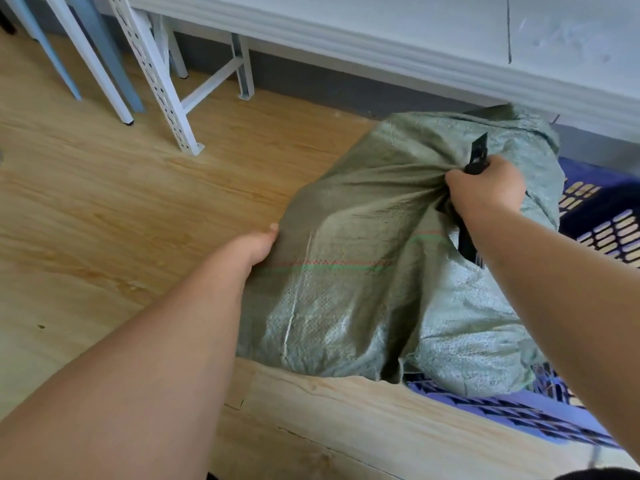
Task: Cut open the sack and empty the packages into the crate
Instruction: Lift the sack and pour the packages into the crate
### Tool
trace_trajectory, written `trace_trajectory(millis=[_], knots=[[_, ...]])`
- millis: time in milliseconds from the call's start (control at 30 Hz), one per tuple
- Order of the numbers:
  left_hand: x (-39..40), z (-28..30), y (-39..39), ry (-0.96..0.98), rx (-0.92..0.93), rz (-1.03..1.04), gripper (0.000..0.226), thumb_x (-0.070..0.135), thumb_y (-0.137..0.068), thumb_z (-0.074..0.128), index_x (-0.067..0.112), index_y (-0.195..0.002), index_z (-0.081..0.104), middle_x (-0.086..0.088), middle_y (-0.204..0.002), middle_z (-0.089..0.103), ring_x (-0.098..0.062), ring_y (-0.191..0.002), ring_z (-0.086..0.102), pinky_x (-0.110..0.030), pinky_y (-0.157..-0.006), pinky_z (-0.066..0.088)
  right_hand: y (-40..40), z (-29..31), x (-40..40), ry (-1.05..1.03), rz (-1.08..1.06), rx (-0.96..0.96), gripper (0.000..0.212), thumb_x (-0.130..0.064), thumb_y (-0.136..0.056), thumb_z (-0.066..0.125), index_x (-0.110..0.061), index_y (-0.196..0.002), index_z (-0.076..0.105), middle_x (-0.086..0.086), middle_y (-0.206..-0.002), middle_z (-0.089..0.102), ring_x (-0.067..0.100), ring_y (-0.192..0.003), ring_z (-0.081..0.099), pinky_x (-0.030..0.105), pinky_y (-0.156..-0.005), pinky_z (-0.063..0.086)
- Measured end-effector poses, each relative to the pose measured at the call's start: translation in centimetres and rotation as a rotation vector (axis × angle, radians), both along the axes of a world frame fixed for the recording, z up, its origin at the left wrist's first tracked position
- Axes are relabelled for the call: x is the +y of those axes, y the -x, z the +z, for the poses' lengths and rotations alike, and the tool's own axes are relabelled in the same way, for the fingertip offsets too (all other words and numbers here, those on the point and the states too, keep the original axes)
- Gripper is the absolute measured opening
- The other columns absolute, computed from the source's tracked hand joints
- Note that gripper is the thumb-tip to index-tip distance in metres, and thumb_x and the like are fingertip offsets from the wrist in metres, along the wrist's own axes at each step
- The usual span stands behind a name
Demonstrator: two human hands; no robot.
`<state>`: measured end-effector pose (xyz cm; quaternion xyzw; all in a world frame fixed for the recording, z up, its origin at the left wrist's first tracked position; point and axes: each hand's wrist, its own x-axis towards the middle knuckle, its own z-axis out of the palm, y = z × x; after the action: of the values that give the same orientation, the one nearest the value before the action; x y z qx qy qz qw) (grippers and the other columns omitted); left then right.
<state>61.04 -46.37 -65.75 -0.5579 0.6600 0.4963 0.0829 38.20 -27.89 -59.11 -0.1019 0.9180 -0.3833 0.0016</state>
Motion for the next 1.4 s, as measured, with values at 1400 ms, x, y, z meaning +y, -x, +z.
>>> trace_trajectory(millis=[1400], knots=[[4.4,12.6,9.7,0.746,0.071,0.108,0.027,0.014,-0.093,0.042,0.018,-0.107,0.064,-0.017,-0.104,0.065,-0.038,-0.097,0.055,-0.055,-0.107,0.029,0.7,-0.5,10.2,-0.376,0.001,-0.528,0.033,-0.039,-0.092,0.056,-0.012,-0.111,0.060,0.004,-0.082,0.060,0.023,-0.073,0.056,0.028,-0.061,0.042]])
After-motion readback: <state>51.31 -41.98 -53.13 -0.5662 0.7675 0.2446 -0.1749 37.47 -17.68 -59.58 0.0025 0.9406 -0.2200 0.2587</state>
